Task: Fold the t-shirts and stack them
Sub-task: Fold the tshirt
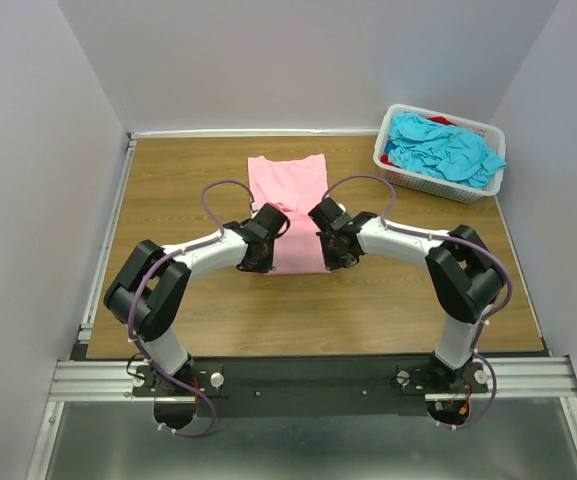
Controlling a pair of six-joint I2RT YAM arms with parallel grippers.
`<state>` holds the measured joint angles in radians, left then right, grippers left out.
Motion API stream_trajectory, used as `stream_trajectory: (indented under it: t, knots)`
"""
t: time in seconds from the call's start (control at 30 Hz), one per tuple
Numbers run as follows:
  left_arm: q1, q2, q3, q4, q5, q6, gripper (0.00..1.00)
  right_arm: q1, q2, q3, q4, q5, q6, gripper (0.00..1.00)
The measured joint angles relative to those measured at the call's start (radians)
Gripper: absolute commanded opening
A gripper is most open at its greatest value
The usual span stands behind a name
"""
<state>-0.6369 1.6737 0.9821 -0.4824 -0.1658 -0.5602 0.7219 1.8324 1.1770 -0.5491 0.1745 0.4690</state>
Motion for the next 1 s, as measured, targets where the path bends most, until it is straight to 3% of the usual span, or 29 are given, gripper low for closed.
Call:
stream_trajectory:
  t: [0.17,0.33,0.57,0.83,1.0]
  knots:
    - [-0.020,-0.010,-0.001,-0.025,-0.003,0.003,0.00,0.013,-0.020,-0.010,-0.038,-0.006,0.000,0.01]
    - [-0.110,-0.106,-0.029,-0.096,-0.006,-0.011,0.00,0.062,-0.096,-0.021,-0.146,-0.030,-0.007,0.01]
    - [-0.356,-0.337,-0.063,-0.219,0.001,-0.100,0.00,0.190,-0.302,-0.075,-0.321,-0.092,0.033,0.01]
    - [-0.650,-0.462,-0.070,-0.375,0.079,-0.293,0.00,0.335,-0.430,-0.092,-0.553,-0.198,0.118,0.01]
    - [-0.657,-0.568,-0.039,-0.448,0.104,-0.357,0.00,0.350,-0.464,0.048,-0.699,-0.192,0.132,0.01]
